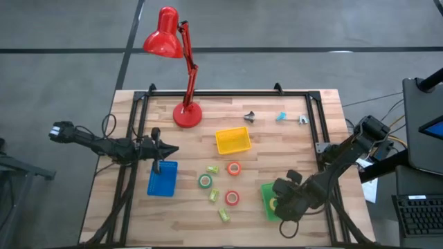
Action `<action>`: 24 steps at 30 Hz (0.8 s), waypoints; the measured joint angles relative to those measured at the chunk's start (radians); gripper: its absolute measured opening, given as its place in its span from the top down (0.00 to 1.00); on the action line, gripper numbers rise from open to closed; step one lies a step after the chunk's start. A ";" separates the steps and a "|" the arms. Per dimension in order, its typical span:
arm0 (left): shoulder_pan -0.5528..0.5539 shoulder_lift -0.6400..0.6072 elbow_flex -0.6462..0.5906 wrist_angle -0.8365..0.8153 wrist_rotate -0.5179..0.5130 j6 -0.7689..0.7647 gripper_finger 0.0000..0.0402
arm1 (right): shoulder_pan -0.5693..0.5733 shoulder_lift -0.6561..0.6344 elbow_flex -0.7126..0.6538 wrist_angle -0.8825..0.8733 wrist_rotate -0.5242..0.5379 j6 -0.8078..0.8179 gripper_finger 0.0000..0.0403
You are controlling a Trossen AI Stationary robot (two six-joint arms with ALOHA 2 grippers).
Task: Pick and place Stapler, Stapler remover, tape
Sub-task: Put the left light blue staple remover into the yellow bin
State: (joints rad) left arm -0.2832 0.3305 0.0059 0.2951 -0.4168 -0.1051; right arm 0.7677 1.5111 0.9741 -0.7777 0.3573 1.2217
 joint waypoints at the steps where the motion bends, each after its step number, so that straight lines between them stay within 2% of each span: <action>1: 0.000 0.000 0.000 0.000 0.000 0.000 0.98 | -0.008 -0.018 0.000 -0.007 0.025 -0.005 0.68; 6: 0.000 0.000 0.000 0.000 0.000 0.000 0.98 | -0.077 -0.122 -0.014 -0.099 0.192 0.047 0.70; 9: 0.000 0.000 0.000 0.000 0.000 0.000 0.98 | -0.147 -0.196 -0.044 -0.116 0.256 0.099 0.71; 18: 0.000 0.000 0.000 0.000 0.000 0.000 0.98 | -0.452 -0.424 -0.203 -0.110 0.254 0.041 0.72; 21: 0.000 0.000 0.000 0.000 0.000 0.000 0.98 | -0.587 -0.504 -0.272 -0.094 0.210 0.035 0.73; 24: 0.000 0.000 0.000 0.000 0.000 0.000 0.98 | -0.718 -0.576 -0.356 -0.001 0.169 -0.012 0.74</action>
State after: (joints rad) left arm -0.2829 0.3305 0.0059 0.2948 -0.4167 -0.1047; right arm 0.0500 0.9354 0.6184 -0.7791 0.5258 1.2096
